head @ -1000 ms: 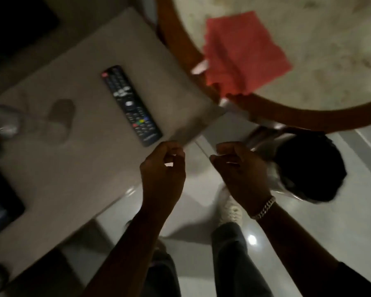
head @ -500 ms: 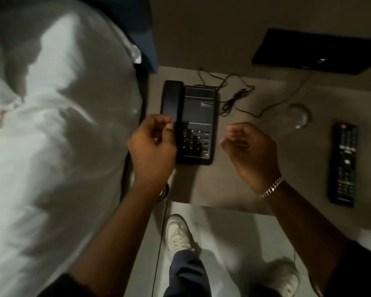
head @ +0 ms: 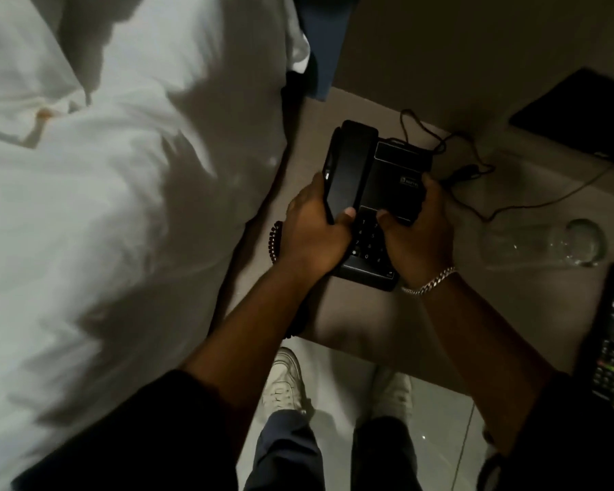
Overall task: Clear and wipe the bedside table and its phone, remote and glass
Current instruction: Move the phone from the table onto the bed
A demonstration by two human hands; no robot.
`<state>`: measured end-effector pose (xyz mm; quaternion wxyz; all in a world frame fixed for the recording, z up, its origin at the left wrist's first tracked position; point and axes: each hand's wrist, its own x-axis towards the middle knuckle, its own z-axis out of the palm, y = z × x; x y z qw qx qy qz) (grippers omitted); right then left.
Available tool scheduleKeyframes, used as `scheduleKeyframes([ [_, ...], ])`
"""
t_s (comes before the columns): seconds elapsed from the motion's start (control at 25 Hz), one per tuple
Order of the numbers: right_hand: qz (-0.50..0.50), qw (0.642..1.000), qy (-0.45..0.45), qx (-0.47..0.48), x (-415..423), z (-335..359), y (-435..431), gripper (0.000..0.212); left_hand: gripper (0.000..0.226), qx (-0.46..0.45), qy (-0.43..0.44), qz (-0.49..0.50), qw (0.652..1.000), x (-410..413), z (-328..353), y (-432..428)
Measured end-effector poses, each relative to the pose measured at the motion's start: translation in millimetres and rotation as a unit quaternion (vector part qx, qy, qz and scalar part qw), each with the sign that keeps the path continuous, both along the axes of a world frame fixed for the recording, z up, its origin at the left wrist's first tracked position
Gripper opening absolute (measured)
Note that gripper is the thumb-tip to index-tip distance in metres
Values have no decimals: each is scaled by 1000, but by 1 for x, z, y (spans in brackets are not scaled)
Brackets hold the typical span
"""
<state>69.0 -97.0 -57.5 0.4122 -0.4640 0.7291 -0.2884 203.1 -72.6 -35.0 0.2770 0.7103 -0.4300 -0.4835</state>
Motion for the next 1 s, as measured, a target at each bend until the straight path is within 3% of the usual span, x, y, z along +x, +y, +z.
scheduleKeyframes([
  [0.16,43,999,-14,-20,0,39,11,75,51,-40,68,71,994,5,32,26],
  [0.24,81,995,-38,-41,6,79,17,73,62,-63,91,123,986,13,70,49],
  [0.52,274,950,-138,-52,98,193,55,70,76,-84,44,353,931,78,177,138],
  [0.8,430,884,-152,-97,259,203,77,70,72,-112,-8,447,887,211,205,188],
  [1.0,464,872,-104,-121,352,191,80,70,51,-124,5,453,883,299,184,195],
])
